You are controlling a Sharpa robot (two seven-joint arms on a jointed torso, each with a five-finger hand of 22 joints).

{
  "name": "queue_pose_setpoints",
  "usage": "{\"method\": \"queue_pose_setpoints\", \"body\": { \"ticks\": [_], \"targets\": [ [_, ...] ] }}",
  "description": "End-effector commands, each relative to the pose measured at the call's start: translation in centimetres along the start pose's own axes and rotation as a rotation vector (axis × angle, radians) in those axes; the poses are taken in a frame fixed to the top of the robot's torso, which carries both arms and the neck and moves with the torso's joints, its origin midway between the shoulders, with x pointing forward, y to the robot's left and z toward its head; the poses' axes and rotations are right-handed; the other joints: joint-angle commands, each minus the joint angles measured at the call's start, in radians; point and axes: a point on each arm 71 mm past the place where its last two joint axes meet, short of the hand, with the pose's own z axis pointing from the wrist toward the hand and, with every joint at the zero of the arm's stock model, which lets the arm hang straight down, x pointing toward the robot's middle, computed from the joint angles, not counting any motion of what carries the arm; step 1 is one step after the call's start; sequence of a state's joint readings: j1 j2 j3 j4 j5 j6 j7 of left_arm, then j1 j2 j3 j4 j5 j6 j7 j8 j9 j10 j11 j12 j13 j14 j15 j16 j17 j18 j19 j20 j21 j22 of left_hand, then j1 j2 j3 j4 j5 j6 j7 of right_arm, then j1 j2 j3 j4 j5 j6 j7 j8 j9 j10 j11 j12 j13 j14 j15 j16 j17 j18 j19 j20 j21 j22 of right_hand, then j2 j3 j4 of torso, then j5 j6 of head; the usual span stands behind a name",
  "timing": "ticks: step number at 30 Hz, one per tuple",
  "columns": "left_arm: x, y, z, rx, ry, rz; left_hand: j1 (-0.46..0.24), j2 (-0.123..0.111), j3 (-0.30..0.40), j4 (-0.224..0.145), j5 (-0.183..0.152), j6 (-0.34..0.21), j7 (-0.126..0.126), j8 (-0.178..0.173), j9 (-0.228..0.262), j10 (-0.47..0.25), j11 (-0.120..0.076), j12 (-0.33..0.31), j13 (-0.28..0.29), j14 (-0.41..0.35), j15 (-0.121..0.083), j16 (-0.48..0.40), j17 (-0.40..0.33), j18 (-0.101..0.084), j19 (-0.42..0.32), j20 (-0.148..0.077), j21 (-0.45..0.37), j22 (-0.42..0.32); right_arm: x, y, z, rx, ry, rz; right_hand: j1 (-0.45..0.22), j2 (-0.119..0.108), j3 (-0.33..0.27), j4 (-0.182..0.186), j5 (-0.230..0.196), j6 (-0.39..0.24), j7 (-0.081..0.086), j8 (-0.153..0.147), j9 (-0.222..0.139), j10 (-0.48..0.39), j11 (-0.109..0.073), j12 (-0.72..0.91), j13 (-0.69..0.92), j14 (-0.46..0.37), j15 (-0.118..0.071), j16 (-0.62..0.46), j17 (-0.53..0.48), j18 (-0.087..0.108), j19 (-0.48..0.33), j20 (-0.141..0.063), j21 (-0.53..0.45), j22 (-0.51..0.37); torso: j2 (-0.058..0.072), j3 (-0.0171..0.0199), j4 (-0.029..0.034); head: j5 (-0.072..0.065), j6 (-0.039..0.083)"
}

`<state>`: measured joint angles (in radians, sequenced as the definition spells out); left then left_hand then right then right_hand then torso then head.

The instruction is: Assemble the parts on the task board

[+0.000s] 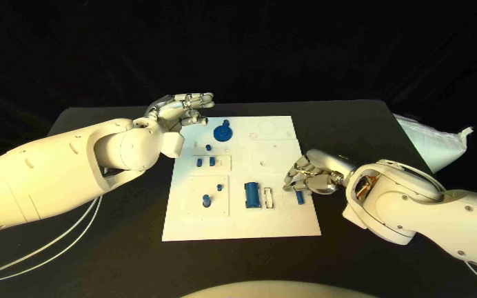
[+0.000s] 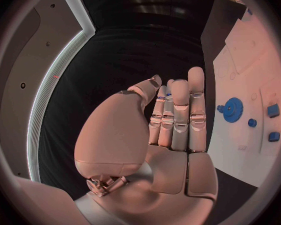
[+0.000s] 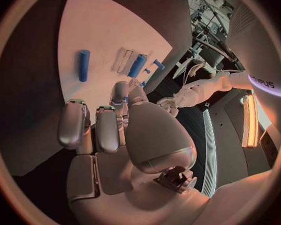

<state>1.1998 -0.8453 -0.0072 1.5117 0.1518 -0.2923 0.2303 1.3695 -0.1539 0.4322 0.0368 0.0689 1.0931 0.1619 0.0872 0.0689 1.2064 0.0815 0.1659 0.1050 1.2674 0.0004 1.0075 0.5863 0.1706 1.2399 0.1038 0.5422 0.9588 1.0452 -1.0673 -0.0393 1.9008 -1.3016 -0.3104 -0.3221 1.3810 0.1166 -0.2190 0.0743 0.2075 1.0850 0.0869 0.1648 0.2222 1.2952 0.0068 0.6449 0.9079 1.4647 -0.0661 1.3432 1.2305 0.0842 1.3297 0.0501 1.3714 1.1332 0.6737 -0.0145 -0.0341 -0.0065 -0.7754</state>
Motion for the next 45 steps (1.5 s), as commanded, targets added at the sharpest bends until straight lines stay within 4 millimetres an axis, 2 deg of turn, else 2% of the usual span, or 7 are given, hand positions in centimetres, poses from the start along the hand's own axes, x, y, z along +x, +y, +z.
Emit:
{"method": "queue_pose_setpoints", "body": {
  "ticks": [1,8,12,26,34,38,45],
  "targets": [
    [0.2,-0.1,0.0,0.007,0.020,0.001,-0.001,0.011,-0.004,-0.001,0.001,-0.004,-0.003,0.006,0.000,-0.006,0.002,0.004,0.001,-0.006,0.001,-0.002,-0.001,0.012,-0.001,0.000,-0.006,-0.001,-0.1,-0.7,-0.2,0.069,0.018,-0.180,-0.006,-0.007,-0.006,0.002,-0.002,0.019,-0.002,-0.001,0.001,-0.004,-0.004,-0.036,-0.028,0.038,0.003,-0.010,-0.009,0.009,-0.005,-0.001,-0.006,-0.003,0.001,0.0002,0.0001,-0.003,0.001],
    [0.3,-0.1,0.0,0.007,0.022,0.001,-0.001,0.011,-0.004,-0.001,0.001,-0.004,-0.003,0.006,0.000,-0.006,0.002,0.004,0.001,-0.006,0.001,-0.002,-0.001,0.012,-0.001,0.000,-0.006,-0.001,-0.6,-1.7,-0.3,0.165,-0.018,-0.293,-0.075,-0.016,-0.031,0.052,-0.014,0.042,-0.008,-0.003,0.004,0.055,-0.008,0.046,0.026,0.055,-0.001,0.029,0.047,-0.005,0.037,-0.005,0.025,0.062,0.000,0.0002,0.0029,-0.007,0.001],
    [0.2,-0.1,0.0,0.007,0.021,0.001,-0.001,0.011,-0.004,-0.001,0.001,-0.004,-0.003,0.006,0.000,-0.006,0.002,0.004,0.001,-0.006,0.001,-0.002,-0.001,0.012,-0.001,0.000,-0.006,-0.001,-0.6,-2.0,-0.3,0.191,-0.024,-0.316,-0.106,-0.025,-0.046,0.082,0.002,0.049,-0.011,-0.006,0.007,0.071,-0.010,0.076,0.049,0.060,-0.003,0.044,0.066,-0.009,0.051,-0.007,0.038,0.085,0.000,-0.0009,0.0018,-0.005,0.000],
    [0.3,-0.1,0.0,0.006,0.023,0.001,-0.001,0.011,-0.004,-0.001,0.001,-0.004,-0.003,0.006,0.000,-0.006,0.002,0.004,0.001,-0.006,0.001,-0.002,-0.001,0.012,-0.001,0.000,-0.006,-0.001,1.0,-1.9,0.6,0.195,0.032,-0.330,-0.126,-0.031,-0.065,0.120,0.042,0.057,-0.014,-0.010,0.014,0.071,-0.012,0.069,0.049,0.059,-0.004,0.045,0.067,-0.009,0.050,-0.008,0.040,0.087,0.001,-0.0002,0.0029,-0.002,-0.002],
    [0.2,0.0,0.0,0.005,0.022,0.001,-0.001,0.011,-0.004,-0.001,0.001,-0.004,-0.003,0.006,0.000,-0.006,0.002,0.004,0.001,-0.006,0.001,-0.002,-0.001,0.012,-0.001,0.000,-0.006,-0.001,2.1,-2.0,1.0,0.198,0.077,-0.344,-0.075,-0.028,-0.054,0.101,0.042,0.059,-0.015,-0.014,0.017,0.068,-0.014,0.063,0.048,0.058,-0.006,0.045,0.067,-0.009,0.048,-0.010,0.039,0.086,-0.001,-0.0009,0.0019,0.001,-0.009],
    [0.2,0.0,0.0,0.005,0.023,0.001,-0.002,0.012,-0.006,-0.001,0.001,-0.005,-0.003,0.006,0.000,-0.008,0.002,0.006,0.002,-0.006,0.001,-0.002,-0.004,0.012,0.000,0.000,-0.009,-0.003,2.3,-2.0,1.2,0.197,0.086,-0.374,-0.012,-0.015,-0.026,0.069,-0.035,0.060,-0.016,-0.018,0.020,0.064,-0.015,0.056,0.046,0.058,-0.008,0.045,0.068,-0.009,0.047,-0.012,0.039,0.086,-0.001,-0.0011,0.0020,0.002,-0.010],
    [0.2,0.0,0.0,0.004,0.024,0.000,-0.002,0.012,-0.006,-0.001,0.001,-0.005,-0.003,0.006,0.000,-0.008,0.002,0.006,0.002,-0.006,0.001,-0.002,-0.004,0.012,0.000,0.000,-0.009,-0.003,2.8,-1.7,1.7,0.183,0.093,-0.449,0.070,-0.008,0.019,0.017,-0.109,0.062,-0.018,-0.024,0.023,0.058,-0.018,0.041,0.039,0.057,-0.011,0.043,0.067,-0.009,0.045,-0.014,0.039,0.087,-0.001,-0.0013,0.0022,0.003,-0.009]
  ]
}}
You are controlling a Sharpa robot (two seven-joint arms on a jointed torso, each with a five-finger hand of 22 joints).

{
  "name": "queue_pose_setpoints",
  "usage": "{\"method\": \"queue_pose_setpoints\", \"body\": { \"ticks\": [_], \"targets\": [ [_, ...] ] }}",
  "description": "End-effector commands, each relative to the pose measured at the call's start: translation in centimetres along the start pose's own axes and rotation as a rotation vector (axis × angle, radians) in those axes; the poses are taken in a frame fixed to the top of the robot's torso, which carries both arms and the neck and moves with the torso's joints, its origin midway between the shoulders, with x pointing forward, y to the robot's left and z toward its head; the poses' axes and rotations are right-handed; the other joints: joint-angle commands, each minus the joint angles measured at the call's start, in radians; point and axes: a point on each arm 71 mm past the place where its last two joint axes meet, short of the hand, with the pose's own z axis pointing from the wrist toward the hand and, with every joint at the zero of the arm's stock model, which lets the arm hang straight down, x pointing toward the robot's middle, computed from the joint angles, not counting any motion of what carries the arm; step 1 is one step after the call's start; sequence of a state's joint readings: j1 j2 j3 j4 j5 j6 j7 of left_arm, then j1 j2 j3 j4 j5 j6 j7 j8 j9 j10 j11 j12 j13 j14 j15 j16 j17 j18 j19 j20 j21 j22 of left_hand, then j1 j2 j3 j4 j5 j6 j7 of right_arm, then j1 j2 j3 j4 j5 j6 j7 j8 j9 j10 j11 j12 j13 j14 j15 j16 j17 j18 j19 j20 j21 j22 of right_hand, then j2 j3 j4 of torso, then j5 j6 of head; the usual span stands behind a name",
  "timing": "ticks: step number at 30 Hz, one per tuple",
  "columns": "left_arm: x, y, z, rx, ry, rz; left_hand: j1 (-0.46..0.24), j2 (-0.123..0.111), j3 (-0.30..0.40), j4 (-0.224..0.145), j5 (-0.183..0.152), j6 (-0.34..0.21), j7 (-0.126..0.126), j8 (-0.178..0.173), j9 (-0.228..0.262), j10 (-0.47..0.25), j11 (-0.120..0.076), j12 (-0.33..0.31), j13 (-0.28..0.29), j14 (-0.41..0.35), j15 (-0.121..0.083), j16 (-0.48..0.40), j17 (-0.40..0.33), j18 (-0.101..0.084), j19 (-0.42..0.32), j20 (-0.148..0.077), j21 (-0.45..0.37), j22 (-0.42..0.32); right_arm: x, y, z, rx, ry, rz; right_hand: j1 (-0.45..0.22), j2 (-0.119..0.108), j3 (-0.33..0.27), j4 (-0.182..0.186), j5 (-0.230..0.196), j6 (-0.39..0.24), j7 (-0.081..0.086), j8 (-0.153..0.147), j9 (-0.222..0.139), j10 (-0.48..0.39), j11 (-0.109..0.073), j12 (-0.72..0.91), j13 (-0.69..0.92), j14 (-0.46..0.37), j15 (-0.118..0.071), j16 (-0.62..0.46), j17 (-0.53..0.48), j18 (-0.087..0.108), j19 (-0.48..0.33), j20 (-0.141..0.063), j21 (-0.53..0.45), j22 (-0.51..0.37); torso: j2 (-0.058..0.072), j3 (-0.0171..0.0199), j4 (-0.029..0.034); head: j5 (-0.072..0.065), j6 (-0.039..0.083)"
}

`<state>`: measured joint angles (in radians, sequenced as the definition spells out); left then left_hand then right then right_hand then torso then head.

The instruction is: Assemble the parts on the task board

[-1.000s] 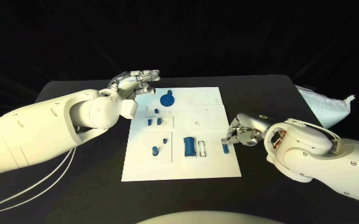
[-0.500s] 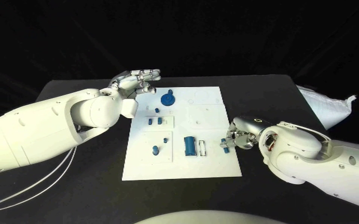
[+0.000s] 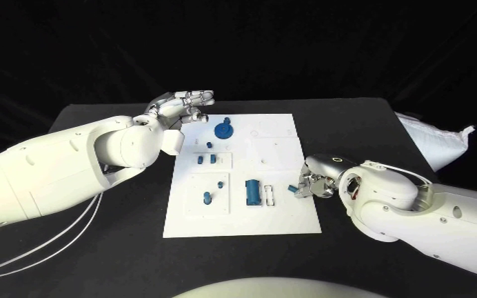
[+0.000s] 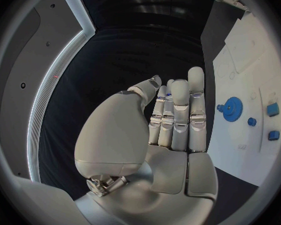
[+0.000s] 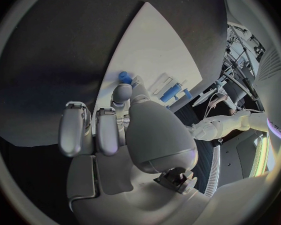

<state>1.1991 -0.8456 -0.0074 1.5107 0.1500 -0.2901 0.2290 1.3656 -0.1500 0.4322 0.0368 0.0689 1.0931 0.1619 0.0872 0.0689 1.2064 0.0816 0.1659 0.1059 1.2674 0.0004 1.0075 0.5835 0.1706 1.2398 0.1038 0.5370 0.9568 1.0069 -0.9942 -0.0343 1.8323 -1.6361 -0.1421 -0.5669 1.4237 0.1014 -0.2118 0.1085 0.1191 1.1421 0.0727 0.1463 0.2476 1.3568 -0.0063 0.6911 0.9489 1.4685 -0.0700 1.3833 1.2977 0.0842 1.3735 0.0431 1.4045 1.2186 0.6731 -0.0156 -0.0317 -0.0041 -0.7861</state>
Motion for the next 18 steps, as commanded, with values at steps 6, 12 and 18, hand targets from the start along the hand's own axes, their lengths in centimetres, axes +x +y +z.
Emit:
{"method": "queue_pose_setpoints", "body": {
  "ticks": [6,12,18],
  "targets": [
    [0.3,0.0,0.0,0.005,0.022,-0.001,0.002,0.008,-0.006,-0.001,0.001,-0.005,-0.003,0.006,0.000,-0.008,0.002,0.006,0.001,-0.006,0.001,-0.002,-0.001,0.012,0.000,0.000,-0.003,-0.001,1.6,0.8,0.5,-0.011,0.050,-0.144,0.063,0.006,0.042,-0.049,-0.056,0.009,-0.004,-0.009,-0.001,-0.004,-0.006,-0.010,-0.003,0.053,-0.007,0.003,0.002,-0.009,0.002,-0.008,0.006,0.004,0.000,-0.0003,0.0006,-0.001,0.003],
    [0.2,0.0,0.0,0.005,0.021,-0.001,0.002,0.008,-0.006,-0.001,0.001,-0.005,-0.003,0.006,0.000,-0.008,0.002,0.006,0.001,-0.006,0.001,-0.002,-0.001,0.012,0.000,0.000,-0.003,-0.001,2.0,1.3,0.6,-0.025,0.069,-0.174,0.065,-0.003,0.045,-0.056,-0.054,0.010,-0.002,-0.011,-0.001,-0.007,-0.005,-0.015,-0.005,0.052,-0.006,0.000,-0.001,-0.009,0.000,-0.008,0.005,0.002,-0.001,-0.0007,-0.0010,-0.002,0.004],
    [0.3,0.0,0.0,0.003,0.023,-0.001,0.002,0.008,-0.006,-0.001,0.001,-0.005,-0.003,0.006,0.000,-0.008,0.002,0.006,0.001,-0.006,0.001,-0.002,-0.001,0.012,0.000,0.000,-0.003,-0.001,2.0,1.6,0.6,-0.031,0.055,-0.165,0.055,0.000,0.065,-0.057,0.021,0.018,-0.005,-0.014,-0.001,0.002,-0.008,-0.006,0.002,0.054,-0.007,0.006,0.007,-0.011,0.005,-0.008,0.009,0.011,0.000,0.0001,-0.0003,-0.003,0.005]
  ]
}}
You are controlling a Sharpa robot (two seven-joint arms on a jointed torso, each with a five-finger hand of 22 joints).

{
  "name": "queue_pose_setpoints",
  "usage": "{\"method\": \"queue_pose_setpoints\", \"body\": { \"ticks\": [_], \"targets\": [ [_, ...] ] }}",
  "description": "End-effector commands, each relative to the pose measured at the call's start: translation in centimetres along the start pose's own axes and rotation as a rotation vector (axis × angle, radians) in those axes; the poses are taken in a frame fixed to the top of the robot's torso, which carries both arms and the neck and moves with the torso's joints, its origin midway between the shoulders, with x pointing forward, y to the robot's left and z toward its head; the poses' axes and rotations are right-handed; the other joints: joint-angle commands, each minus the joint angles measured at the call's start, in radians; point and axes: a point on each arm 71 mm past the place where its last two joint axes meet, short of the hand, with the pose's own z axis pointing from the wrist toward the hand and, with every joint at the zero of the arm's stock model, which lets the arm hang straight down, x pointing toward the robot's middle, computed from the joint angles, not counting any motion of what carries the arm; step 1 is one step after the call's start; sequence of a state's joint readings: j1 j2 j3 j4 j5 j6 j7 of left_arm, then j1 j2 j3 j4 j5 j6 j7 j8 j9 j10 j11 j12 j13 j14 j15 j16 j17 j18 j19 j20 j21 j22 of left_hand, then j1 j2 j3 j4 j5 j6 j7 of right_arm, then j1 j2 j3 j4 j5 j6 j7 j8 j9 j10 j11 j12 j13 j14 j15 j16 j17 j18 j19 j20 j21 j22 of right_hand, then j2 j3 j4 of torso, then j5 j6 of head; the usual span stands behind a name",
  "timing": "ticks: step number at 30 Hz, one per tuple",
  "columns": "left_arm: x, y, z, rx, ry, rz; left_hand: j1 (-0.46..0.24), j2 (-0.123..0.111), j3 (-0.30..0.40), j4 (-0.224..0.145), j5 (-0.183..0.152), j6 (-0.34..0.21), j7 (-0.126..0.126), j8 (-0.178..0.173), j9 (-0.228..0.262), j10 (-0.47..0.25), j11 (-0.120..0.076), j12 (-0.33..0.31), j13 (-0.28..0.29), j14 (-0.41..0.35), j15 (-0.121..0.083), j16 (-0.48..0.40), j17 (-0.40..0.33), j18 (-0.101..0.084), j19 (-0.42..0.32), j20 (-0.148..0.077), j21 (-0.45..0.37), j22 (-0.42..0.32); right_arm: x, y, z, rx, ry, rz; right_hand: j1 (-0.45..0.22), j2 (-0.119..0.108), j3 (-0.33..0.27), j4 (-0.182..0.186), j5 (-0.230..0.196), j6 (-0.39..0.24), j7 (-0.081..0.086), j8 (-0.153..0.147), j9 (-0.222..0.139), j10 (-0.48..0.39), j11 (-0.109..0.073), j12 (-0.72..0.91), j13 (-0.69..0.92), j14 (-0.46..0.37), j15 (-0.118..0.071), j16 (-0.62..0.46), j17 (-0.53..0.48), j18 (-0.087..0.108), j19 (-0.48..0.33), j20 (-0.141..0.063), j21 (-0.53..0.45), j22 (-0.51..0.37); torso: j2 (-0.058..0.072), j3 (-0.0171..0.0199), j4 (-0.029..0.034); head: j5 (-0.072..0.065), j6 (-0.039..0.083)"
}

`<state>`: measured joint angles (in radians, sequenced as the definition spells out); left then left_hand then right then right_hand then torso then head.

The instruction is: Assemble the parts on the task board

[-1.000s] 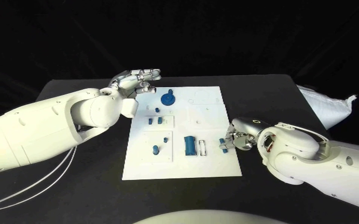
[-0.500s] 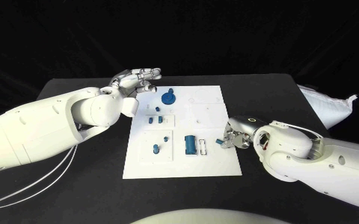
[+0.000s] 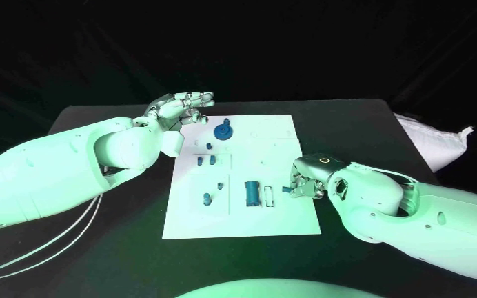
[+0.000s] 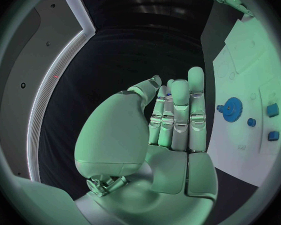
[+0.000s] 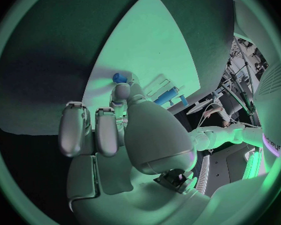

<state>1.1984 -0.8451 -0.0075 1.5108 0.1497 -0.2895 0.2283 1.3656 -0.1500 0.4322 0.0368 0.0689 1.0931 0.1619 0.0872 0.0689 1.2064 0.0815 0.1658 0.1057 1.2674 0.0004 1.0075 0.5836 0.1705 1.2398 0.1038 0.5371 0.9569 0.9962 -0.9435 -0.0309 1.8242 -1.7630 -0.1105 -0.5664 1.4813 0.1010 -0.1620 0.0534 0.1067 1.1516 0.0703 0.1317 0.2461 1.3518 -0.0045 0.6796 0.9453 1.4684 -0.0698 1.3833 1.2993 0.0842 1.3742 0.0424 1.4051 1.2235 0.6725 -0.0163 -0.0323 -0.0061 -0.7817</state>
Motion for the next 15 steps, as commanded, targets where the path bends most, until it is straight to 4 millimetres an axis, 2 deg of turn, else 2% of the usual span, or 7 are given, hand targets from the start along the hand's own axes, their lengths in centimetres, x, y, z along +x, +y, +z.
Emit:
{"method": "queue_pose_setpoints", "body": {
  "ticks": [1,4,5,6,9,12,15],
  "targets": [
    [0.30,-0.04,0.03,0.004,0.022,0.000,0.002,0.008,-0.006,-0.001,0.001,-0.005,-0.003,0.006,0.000,-0.008,0.002,0.006,0.001,-0.006,0.001,-0.002,-0.001,0.012,0.000,0.000,-0.003,-0.001,1.86,-0.25,-0.13,0.021,0.088,-0.038,-0.009,0.004,0.021,0.001,0.057,0.010,-0.004,0.000,0.001,0.011,-0.012,0.011,0.009,0.055,-0.008,0.008,0.010,-0.012,0.008,-0.008,0.011,0.011,0.000,0.0007,0.0004,-0.001,0.001],
    [0.30,-0.03,0.04,0.005,0.022,0.001,0.002,0.008,-0.006,-0.001,0.001,-0.005,-0.003,0.006,0.000,-0.008,0.002,0.006,0.001,-0.006,0.001,-0.002,-0.001,0.012,0.000,0.000,-0.003,-0.001,1.73,-0.14,-0.25,0.023,0.073,0.015,-0.034,0.013,0.039,0.018,0.138,0.015,-0.009,-0.003,0.001,0.025,-0.016,0.026,0.019,0.058,-0.011,0.018,0.022,-0.014,0.017,-0.011,0.018,0.025,0.001,0.0011,0.0003,-0.001,0.002],
    [0.30,-0.03,0.04,0.005,0.021,0.001,0.002,0.008,-0.006,-0.001,0.001,-0.005,-0.003,0.006,0.000,-0.008,0.002,0.006,0.001,-0.006,0.001,-0.002,-0.001,0.012,0.000,0.000,-0.003,-0.001,1.66,-0.08,-0.36,0.025,0.067,0.053,-0.056,0.014,0.050,0.034,0.194,0.015,-0.011,-0.006,0.001,0.032,-0.017,0.034,0.025,0.060,-0.012,0.022,0.029,-0.015,0.020,-0.012,0.022,0.031,0.001,0.0013,0.0008,0.000,0.001],
    [0.29,-0.03,0.04,0.004,0.021,0.001,0.003,0.009,-0.006,-0.001,0.001,-0.005,-0.003,0.006,0.000,-0.008,0.002,0.006,0.001,-0.006,0.001,-0.003,-0.001,0.012,0.001,0.000,-0.004,-0.001,1.62,-0.06,-0.43,0.027,0.065,0.079,-0.064,0.012,0.059,0.040,0.224,0.017,-0.012,-0.007,0.001,0.034,-0.017,0.038,0.029,0.061,-0.013,0.026,0.034,-0.016,0.022,-0.013,0.023,0.034,0.001,0.0014,0.0010,0.000,0.001],
    [0.31,-0.01,0.06,0.004,0.021,0.001,0.003,0.010,-0.006,-0.002,0.001,-0.005,-0.003,0.006,0.000,-0.008,0.002,0.007,0.001,-0.006,0.001,-0.003,-0.002,0.012,0.001,0.000,-0.004,-0.002,1.53,-0.07,-0.67,0.036,0.061,0.162,-0.087,0.002,0.087,0.059,0.281,0.019,-0.013,-0.011,0.002,0.040,-0.018,0.047,0.037,0.062,-0.014,0.032,0.042,-0.018,0.027,-0.015,0.028,0.042,0.001,0.0015,0.0016,0.001,0.001],
    [0.33,0.00,0.07,0.004,0.021,0.001,0.003,0.010,-0.006,-0.002,0.001,-0.005,-0.003,0.006,0.000,-0.008,0.002,0.007,0.001,-0.006,0.001,-0.003,-0.002,0.012,0.001,0.000,-0.004,-0.002,1.37,-0.16,-0.91,0.051,0.063,0.251,-0.110,-0.012,0.122,0.080,0.311,0.023,-0.015,-0.013,0.003,0.045,-0.020,0.056,0.046,0.063,-0.015,0.036,0.047,-0.018,0.029,-0.015,0.030,0.046,0.001,0.0009,0.0012,0.001,0.000],
    [0.33,0.01,0.07,0.004,0.021,0.001,0.003,0.010,-0.006,-0.002,0.001,-0.005,-0.003,0.006,0.000,-0.008,0.002,0.007,0.001,-0.006,0.001,-0.003,-0.002,0.012,0.001,0.000,-0.004,-0.002,1.21,-0.24,-1.11,0.065,0.069,0.325,-0.130,-0.025,0.148,0.098,0.320,0.025,-0.014,-0.016,0.004,0.046,-0.018,0.056,0.048,0.063,-0.015,0.036,0.047,-0.018,0.029,-0.015,0.031,0.047,0.001,0.0013,-0.0002,0.003,-0.001]
  ]
}}
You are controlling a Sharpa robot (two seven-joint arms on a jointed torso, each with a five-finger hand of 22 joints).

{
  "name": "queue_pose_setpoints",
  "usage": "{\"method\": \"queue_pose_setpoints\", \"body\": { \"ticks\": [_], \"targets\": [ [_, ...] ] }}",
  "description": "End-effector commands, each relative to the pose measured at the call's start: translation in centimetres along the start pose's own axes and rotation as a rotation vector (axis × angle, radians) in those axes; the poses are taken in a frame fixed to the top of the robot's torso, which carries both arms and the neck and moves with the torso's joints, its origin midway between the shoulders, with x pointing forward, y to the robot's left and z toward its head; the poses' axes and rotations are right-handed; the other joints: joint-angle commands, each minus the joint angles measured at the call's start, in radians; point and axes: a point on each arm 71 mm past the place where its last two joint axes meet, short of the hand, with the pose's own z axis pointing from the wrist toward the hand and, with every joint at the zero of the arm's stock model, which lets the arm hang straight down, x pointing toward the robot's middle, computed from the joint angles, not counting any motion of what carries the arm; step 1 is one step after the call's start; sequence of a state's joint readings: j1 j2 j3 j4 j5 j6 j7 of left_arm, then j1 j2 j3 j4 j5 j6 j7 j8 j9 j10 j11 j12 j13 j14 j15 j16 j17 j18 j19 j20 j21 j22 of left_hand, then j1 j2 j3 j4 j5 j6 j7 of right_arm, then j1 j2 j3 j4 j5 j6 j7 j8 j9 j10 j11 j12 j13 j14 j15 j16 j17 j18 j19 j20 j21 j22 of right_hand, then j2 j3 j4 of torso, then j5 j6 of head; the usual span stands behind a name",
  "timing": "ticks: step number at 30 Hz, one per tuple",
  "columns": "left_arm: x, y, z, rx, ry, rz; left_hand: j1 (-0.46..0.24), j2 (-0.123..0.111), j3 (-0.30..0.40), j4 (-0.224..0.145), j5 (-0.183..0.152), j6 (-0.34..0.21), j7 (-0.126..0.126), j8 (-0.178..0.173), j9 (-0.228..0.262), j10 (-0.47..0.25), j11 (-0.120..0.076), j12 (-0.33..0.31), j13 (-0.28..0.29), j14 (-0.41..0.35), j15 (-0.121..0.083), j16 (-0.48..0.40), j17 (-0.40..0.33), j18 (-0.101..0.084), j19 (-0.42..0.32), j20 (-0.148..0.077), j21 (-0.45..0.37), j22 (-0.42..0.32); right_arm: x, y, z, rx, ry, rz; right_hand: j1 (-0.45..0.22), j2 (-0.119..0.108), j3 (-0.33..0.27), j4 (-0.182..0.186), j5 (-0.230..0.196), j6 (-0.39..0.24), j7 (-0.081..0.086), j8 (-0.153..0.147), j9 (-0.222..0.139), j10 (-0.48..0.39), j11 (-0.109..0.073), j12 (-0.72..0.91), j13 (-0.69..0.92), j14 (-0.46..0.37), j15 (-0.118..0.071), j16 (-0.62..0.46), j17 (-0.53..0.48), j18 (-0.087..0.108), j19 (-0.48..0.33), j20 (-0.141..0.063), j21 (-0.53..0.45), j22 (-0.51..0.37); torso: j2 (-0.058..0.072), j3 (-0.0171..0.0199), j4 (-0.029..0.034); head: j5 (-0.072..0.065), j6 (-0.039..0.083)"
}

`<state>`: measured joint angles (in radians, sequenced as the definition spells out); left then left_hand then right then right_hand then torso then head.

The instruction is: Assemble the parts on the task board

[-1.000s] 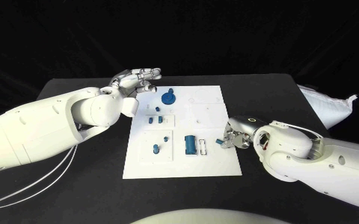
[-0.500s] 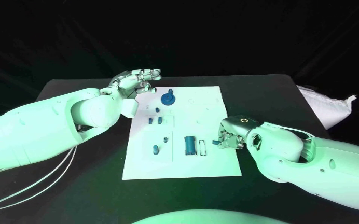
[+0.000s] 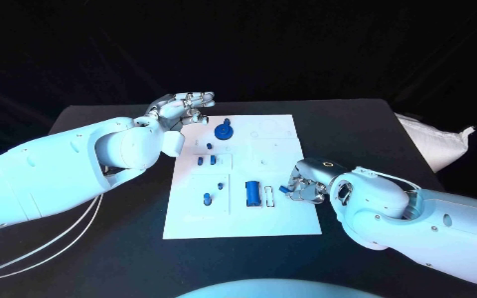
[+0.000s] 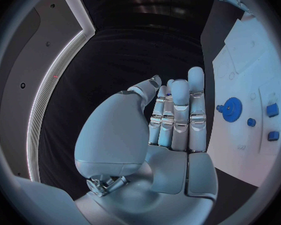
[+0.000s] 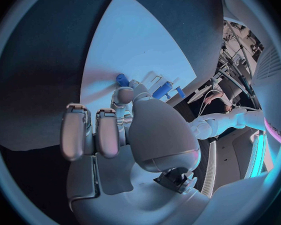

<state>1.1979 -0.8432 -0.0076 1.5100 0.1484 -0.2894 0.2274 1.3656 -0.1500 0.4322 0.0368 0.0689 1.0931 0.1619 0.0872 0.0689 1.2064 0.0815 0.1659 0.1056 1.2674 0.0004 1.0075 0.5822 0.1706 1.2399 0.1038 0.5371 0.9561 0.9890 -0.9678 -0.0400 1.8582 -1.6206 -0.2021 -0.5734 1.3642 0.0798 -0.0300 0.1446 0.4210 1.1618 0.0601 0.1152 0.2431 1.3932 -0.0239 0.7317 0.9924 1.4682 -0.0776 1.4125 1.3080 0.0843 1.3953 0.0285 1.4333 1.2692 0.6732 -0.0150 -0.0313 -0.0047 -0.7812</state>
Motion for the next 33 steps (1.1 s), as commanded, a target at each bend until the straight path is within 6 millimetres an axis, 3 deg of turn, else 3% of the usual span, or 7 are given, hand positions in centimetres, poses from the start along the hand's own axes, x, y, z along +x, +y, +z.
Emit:
{"method": "queue_pose_setpoints", "body": {
  "ticks": [1,13,25,33],
  "targets": [
    [0.3,0.0,0.0,0.005,0.020,0.001,0.003,0.010,-0.006,-0.002,0.001,-0.005,-0.003,0.006,0.000,-0.008,0.002,0.007,0.002,-0.007,0.001,-0.003,-0.001,0.012,0.001,0.000,-0.004,-0.001,0.6,-0.3,-0.2,0.054,0.058,0.182,-0.019,-0.009,0.023,0.012,0.007,0.015,-0.004,0.000,0.007,0.005,0.002,0.004,0.002,0.063,-0.007,0.007,0.038,-0.019,0.008,-0.001,0.003,0.002,0.001,0.0000,-0.0012,0.001,-0.001],
    [0.3,0.0,0.0,0.004,0.021,0.000,0.003,0.010,-0.006,-0.002,0.001,-0.005,-0.003,0.006,0.000,-0.008,0.002,0.007,0.002,-0.007,0.001,-0.003,-0.001,0.012,0.001,0.000,-0.004,-0.001,0.6,0.1,-0.4,0.066,0.073,0.328,-0.068,-0.050,0.093,0.056,0.008,0.021,-0.002,-0.005,0.012,0.010,0.003,0.010,0.014,0.063,-0.007,0.008,0.040,-0.018,0.007,0.000,0.003,0.002,0.000,-0.0013,-0.0001,0.000,-0.004],
    [0.3,0.0,0.0,0.003,0.021,0.000,0.003,0.010,-0.006,-0.002,0.001,-0.005,-0.003,0.006,0.000,-0.008,0.002,0.007,0.002,-0.007,0.001,-0.003,-0.001,0.012,0.001,0.000,-0.004,-0.001,0.5,0.6,-0.1,0.056,0.056,0.424,-0.101,-0.075,0.120,0.082,0.012,0.025,-0.002,-0.006,0.016,0.013,0.004,0.015,0.022,0.063,-0.006,0.008,0.041,-0.018,0.007,0.000,0.003,0.003,0.001,-0.0011,-0.0007,0.001,-0.004],
    [0.3,0.0,0.0,0.002,0.023,0.000,0.003,0.010,-0.006,-0.002,0.001,-0.005,-0.003,0.006,0.000,-0.008,0.002,0.007,0.002,-0.007,0.001,-0.003,-0.001,0.012,0.001,0.000,-0.004,-0.001,1.0,1.5,0.5,0.040,0.104,0.413,-0.127,-0.091,0.129,0.098,0.051,0.027,0.000,-0.007,0.020,0.013,0.005,0.014,0.024,0.062,-0.005,0.007,0.039,-0.018,0.007,0.001,0.003,0.003,0.001,-0.0004,-0.0003,0.003,-0.007]
  ]
}}
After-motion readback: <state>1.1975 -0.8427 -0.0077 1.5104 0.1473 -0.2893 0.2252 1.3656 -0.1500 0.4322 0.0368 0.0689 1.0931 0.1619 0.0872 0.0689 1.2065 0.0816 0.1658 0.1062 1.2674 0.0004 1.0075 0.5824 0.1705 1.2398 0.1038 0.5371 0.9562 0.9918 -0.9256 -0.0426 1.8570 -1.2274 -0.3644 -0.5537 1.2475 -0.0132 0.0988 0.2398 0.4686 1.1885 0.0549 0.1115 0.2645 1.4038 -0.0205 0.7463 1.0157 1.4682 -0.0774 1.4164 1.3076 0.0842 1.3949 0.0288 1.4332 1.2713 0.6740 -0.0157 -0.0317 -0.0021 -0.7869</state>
